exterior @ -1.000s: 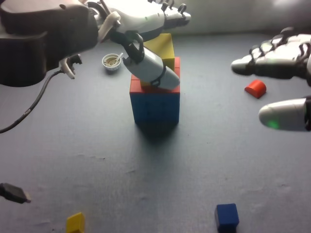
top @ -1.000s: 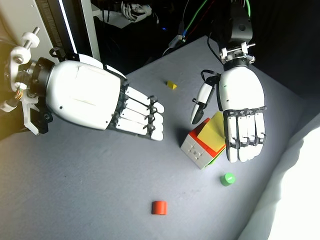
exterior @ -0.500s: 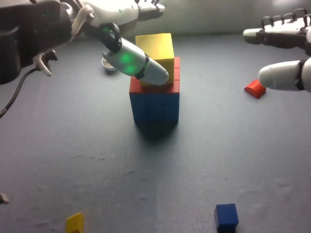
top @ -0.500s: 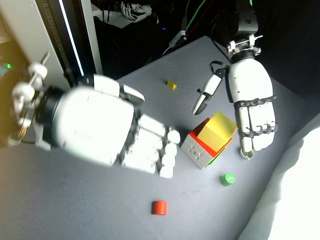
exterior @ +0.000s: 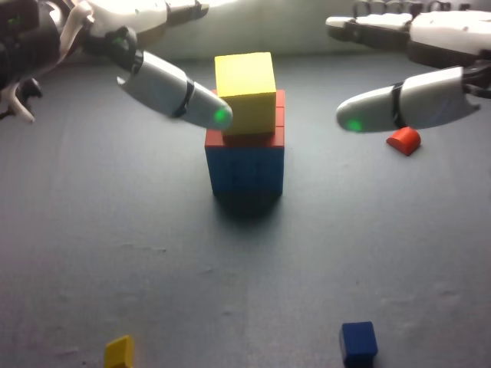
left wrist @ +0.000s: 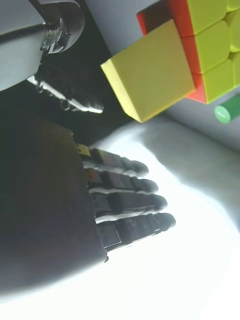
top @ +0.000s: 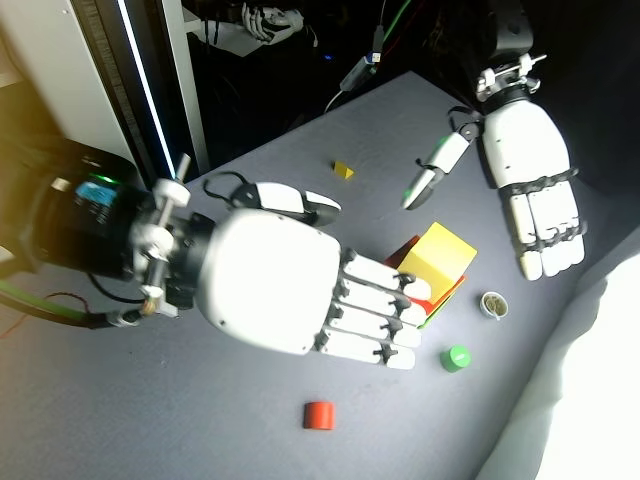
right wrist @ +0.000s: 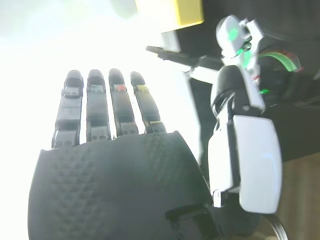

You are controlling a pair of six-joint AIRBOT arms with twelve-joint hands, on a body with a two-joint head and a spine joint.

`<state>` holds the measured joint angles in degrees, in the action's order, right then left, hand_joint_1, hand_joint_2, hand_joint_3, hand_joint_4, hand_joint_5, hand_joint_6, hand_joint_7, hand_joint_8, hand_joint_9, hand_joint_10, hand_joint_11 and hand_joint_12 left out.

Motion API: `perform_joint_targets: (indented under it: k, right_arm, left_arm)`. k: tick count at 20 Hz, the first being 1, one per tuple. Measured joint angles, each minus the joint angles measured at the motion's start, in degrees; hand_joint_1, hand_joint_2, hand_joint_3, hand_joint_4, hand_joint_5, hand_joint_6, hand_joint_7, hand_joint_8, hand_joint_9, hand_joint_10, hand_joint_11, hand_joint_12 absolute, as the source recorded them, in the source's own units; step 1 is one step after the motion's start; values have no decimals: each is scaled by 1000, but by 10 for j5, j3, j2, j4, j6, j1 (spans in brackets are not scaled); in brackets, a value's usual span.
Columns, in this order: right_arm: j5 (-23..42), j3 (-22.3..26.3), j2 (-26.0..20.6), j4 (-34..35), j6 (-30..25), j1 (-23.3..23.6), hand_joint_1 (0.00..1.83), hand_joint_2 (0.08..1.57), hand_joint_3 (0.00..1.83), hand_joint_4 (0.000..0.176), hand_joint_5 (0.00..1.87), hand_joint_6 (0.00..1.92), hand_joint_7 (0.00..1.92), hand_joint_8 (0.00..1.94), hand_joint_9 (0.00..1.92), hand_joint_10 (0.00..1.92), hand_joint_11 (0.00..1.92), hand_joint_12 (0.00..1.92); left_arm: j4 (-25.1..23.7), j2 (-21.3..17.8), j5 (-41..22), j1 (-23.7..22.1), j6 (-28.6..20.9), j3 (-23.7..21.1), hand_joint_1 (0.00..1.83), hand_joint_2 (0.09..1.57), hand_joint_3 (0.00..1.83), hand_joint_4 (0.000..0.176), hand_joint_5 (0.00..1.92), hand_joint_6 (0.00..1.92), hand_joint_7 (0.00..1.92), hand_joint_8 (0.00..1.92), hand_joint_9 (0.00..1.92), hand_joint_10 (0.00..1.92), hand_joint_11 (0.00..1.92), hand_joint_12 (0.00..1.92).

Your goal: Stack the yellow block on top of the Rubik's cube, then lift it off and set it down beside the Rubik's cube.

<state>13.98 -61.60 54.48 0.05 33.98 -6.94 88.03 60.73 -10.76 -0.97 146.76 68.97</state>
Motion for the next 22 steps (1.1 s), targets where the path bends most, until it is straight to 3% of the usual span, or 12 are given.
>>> perform_joint_targets:
  k: [2,3,7,9,10,13,15,17,18,19,20,22]
  right_arm:
    - [-12,-4,23,0,0,23,513,971,0,0,0,0,0,0,0,0,0,0]
    - [-15,-6,33,0,0,34,788,934,0,0,0,0,0,0,0,0,0,0]
    - [-27,-35,70,8,0,47,1068,933,0,0,0,0,0,0,0,0,0,0]
    - [-47,-61,91,10,0,50,1107,903,0,0,0,0,0,0,0,0,0,0]
    - [-56,-71,98,10,-2,53,1109,900,0,0,0,0,0,0,0,0,0,0]
    - [-70,-92,124,11,-21,61,1143,921,0,0,0,0,0,0,0,0,0,0]
    - [-79,-92,132,10,-32,70,1117,931,0,0,0,0,0,0,0,0,0,0]
    - [-80,-91,136,11,-54,79,1133,897,0,0,0,0,0,0,0,0,0,0]
    - [-78,-96,138,12,-71,82,1122,909,0,0,0,0,0,0,0,0,0,0]
    - [-75,-104,144,12,-83,82,1125,921,0,0,0,0,0,0,0,0,0,0]
    - [-76,-119,155,12,-97,82,1127,929,0,0,0,0,0,0,0,0,0,0]
    - [-85,-150,174,13,-126,82,1123,928,0,0,0,0,0,0,0,0,0,0]
  left_arm:
    - [3,-13,4,10,0,-7,207,720,0,0,0,0,0,0,0,0,7,3]
    - [3,-21,5,14,0,-13,172,725,0,0,0,0,0,0,0,0,36,17]
    - [-9,-61,6,46,-14,-38,110,757,0,0,0,0,0,0,0,0,23,10]
    - [-119,-82,13,66,-121,-55,104,768,1,0,0,0,0,0,0,0,9,6]
    - [-144,-89,16,75,-146,-63,90,777,5,0,0,0,0,0,0,0,16,9]
    - [-317,-113,35,102,-288,-88,113,777,4,0,0,0,0,0,0,0,28,16]
    - [-471,-124,34,119,-421,-99,126,789,8,0,0,0,0,0,0,0,4,6]
    - [-566,-133,8,143,-505,-114,105,792,8,0,0,0,0,0,0,0,17,13]
    - [-572,-135,-6,155,-508,-123,115,794,8,0,0,0,0,0,0,0,18,14]
    - [-540,-138,-14,157,-471,-130,129,799,10,0,0,0,0,0,0,0,29,19]
    - [-461,-141,-24,154,-394,-138,138,801,10,0,0,0,0,0,0,0,30,21]
    - [-343,-141,-51,149,-308,-141,113,805,10,0,0,0,0,0,0,0,23,20]
